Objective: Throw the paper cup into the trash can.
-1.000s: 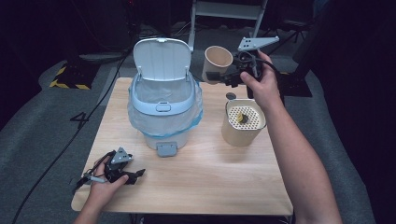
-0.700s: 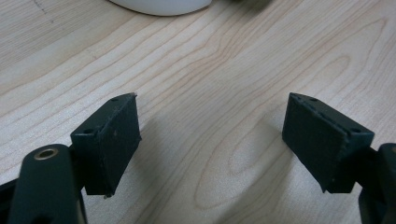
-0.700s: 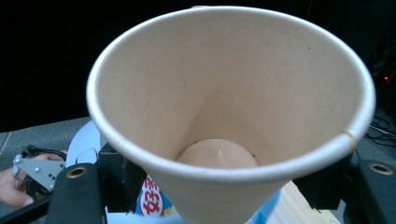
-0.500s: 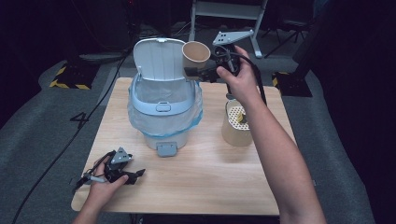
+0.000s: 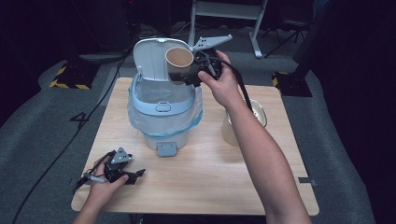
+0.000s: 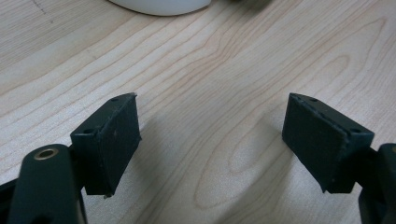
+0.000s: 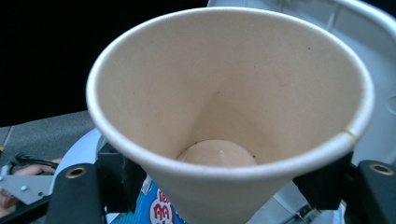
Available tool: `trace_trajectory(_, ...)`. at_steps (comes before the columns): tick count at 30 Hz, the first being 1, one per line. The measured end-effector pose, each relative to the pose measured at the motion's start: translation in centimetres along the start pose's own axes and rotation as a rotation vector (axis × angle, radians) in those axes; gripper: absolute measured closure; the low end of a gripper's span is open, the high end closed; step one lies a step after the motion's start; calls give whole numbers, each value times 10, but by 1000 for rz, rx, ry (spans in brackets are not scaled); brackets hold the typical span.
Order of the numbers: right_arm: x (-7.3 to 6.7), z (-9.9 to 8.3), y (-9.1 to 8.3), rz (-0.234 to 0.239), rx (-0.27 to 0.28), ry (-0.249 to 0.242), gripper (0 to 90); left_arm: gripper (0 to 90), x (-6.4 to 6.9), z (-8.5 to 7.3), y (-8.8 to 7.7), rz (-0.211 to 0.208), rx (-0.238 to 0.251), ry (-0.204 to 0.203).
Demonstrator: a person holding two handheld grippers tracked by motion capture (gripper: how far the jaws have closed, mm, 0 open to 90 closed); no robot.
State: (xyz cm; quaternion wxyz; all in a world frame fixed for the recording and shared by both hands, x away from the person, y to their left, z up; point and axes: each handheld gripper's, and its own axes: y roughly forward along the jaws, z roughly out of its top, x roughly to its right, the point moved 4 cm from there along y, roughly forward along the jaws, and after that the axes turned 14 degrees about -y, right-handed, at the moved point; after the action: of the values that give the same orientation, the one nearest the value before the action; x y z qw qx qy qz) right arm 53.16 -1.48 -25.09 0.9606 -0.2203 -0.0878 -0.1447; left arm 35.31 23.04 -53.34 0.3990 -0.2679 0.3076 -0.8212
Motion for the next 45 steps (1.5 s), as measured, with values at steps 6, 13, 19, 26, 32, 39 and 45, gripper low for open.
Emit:
trace_trajectory(6,-4,-6,16,12,-39,0,284,194,0,0,0,0,0,0)
trace_trajectory(13,-8,-15,30,29,-97,-12,278,194,0,0,0,0,0,0)
trace_trajectory(19,-16,-13,35,16,-34,-66,160,194,0,0,0,0,0,0)
trace_trajectory(26,-17,-5,25,-16,13,-63,156,194,0,0,0,0,0,0)
trace_trajectory(32,-14,-10,-4,-40,18,-76,163,194,0,0,0,-2,-2,1)
trace_trajectory(39,-8,-21,-55,-70,47,-56,196,220,-2,0,-2,8,7,1)
trace_trajectory(45,-3,-38,-102,-103,10,-68,203,222,-5,-1,-4,0,8,-9)
